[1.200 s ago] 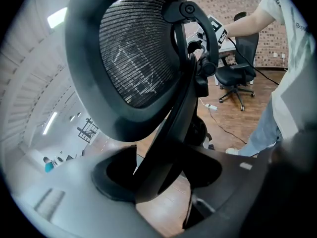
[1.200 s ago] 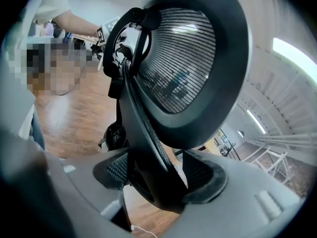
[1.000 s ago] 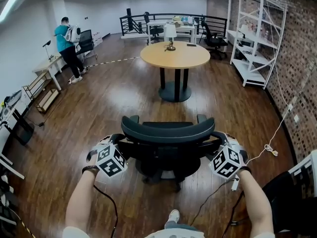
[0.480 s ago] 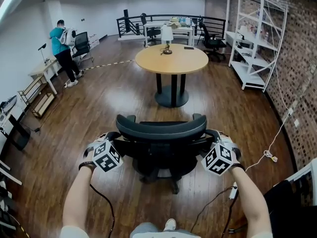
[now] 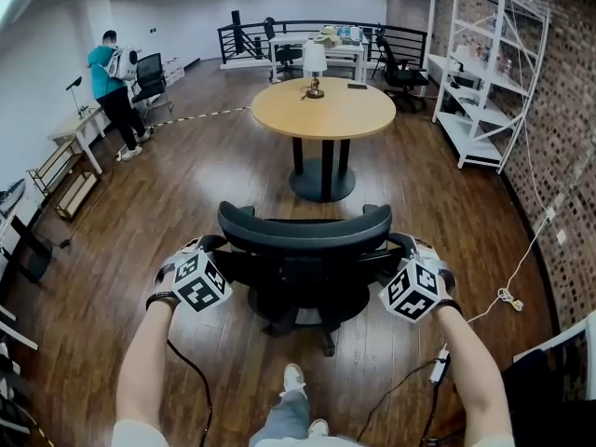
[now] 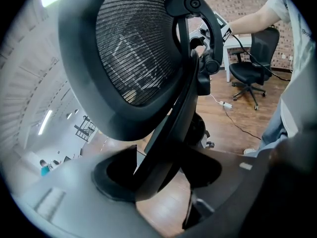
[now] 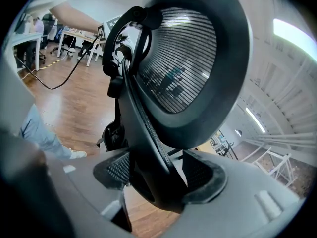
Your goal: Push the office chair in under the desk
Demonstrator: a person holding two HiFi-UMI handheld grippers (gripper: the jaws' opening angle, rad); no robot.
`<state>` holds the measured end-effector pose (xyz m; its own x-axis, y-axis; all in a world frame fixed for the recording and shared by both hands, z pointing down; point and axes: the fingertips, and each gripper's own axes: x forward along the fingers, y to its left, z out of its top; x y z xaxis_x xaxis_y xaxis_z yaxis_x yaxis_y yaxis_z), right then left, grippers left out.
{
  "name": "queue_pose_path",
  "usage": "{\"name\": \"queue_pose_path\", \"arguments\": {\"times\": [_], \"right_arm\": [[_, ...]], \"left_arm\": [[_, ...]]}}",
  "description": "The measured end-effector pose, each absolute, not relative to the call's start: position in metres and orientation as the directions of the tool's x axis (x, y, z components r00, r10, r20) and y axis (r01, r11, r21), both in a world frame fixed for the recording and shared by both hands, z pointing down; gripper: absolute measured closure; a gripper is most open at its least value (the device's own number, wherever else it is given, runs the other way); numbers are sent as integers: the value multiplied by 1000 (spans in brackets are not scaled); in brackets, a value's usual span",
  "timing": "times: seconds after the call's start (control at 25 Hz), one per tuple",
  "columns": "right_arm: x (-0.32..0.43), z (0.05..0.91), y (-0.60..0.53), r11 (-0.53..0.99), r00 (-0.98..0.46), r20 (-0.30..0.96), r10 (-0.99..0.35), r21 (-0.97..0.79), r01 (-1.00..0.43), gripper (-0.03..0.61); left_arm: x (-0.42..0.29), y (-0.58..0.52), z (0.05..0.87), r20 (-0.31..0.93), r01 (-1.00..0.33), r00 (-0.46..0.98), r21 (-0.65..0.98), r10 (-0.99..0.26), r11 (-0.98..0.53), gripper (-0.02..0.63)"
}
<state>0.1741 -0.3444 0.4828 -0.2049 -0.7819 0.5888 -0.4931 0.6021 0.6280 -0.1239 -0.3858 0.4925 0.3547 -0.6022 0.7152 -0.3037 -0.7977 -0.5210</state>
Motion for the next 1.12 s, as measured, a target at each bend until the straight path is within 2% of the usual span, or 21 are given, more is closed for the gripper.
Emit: {"name": "queue_pose_path", "arguments": {"times": [1.12], "right_arm": [[209, 487, -593, 570, -118, 618, -778, 613, -547, 275]], "left_arm": [[-88, -648, 493, 719, -239, 401, -516, -568, -823, 324]]}}
